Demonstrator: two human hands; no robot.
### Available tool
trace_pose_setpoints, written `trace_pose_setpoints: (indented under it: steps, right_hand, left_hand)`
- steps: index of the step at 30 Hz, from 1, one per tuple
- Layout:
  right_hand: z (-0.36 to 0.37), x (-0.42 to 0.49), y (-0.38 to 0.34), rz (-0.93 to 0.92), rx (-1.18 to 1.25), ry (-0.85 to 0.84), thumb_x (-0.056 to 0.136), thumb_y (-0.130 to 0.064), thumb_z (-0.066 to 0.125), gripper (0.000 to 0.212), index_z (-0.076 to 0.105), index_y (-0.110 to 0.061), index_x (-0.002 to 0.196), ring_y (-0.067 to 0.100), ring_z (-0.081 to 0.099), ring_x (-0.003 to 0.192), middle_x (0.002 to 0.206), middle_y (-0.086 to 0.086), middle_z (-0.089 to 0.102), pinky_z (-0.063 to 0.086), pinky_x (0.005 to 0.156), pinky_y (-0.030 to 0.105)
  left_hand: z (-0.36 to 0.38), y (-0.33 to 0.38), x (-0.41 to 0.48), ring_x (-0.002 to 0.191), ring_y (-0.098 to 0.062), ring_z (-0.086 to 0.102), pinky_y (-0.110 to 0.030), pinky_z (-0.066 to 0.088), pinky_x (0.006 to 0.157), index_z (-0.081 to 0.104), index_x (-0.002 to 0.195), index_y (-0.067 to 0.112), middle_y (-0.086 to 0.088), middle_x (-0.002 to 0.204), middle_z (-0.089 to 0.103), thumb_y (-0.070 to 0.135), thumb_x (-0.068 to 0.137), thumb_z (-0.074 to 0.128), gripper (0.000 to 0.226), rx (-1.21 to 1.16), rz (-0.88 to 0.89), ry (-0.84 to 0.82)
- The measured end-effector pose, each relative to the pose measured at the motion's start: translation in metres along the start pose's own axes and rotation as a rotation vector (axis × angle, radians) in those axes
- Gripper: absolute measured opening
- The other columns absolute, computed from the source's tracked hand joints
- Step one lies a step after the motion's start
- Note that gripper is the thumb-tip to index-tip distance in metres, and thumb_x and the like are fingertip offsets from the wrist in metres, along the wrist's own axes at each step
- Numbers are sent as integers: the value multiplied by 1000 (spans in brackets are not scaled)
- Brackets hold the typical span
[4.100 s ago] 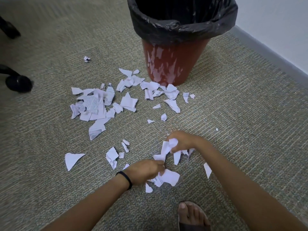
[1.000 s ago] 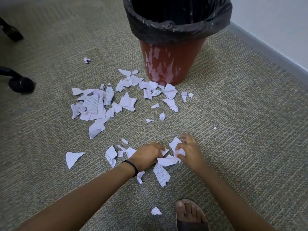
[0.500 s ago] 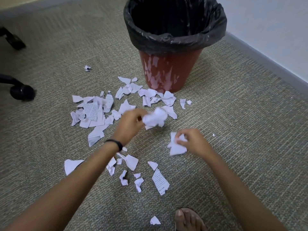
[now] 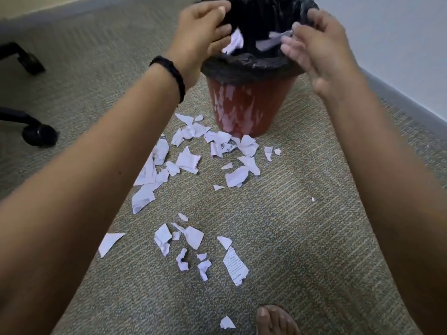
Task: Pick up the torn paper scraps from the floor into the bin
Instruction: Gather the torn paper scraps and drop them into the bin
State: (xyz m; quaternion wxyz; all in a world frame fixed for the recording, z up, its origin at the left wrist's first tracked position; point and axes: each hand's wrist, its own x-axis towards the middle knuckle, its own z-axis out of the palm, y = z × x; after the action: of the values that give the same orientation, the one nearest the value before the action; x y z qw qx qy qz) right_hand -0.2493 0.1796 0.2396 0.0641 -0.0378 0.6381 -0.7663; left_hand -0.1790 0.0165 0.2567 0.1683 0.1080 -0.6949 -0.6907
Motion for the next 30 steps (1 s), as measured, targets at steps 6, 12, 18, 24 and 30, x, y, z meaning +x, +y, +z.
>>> trace_pose_setpoints:
  steps: [6, 12, 18, 24, 30]
  right_hand:
    - [-14, -48, 33, -133, -209, 91, 89, 0, 53, 28, 57, -17, 111, 9, 59, 105, 114, -3, 56, 57, 78, 21]
    - [-20, -155, 147, -106, -664, -480, 91, -7, 50, 22, 62, -21, 104, -12, 52, 83, 96, -18, 57, 46, 70, 7]
    - [-29, -271, 233, -825, -1008, -1598, 75, -19, 65, 9, 67, -17, 84, 29, 52, 105, 111, 13, 58, 37, 96, 46]
    - [-71, -301, 291, -1079, -1196, -1866, 91, -23, 42, 26, 67, -25, 97, 19, 47, 114, 113, -1, 61, 35, 107, 45]
    - [-64, -205, 239, -787, -1507, -1204, 79, -11, 60, 32, 60, -13, 111, 34, 48, 126, 133, 15, 52, 21, 113, 49]
  left_hand:
    - [-33, -45, -36, 91, -5, 59, -21, 55, 82, 59, 114, 17, 5, 106, 59, 10, 97, 45, 23, 189, -50, -90]
    - [-77, -164, -126, 96, 2, 54, -14, 47, 82, 59, 118, 25, 1, 124, 55, 18, 96, 50, 25, 610, -145, -324]
    - [-115, -240, -214, 136, -22, 31, -48, 29, 112, 54, 129, 31, 0, 145, 42, 32, 92, 38, 40, 1141, 17, -719]
    - [-102, -250, -282, 137, -22, 29, -49, 15, 113, 48, 132, 30, 0, 144, 43, 35, 94, 37, 40, 1306, 618, -884]
    - [-114, -277, -293, 139, -23, 30, -49, 17, 112, 27, 147, 29, -5, 153, 30, 42, 93, 41, 57, 1421, 826, -1048]
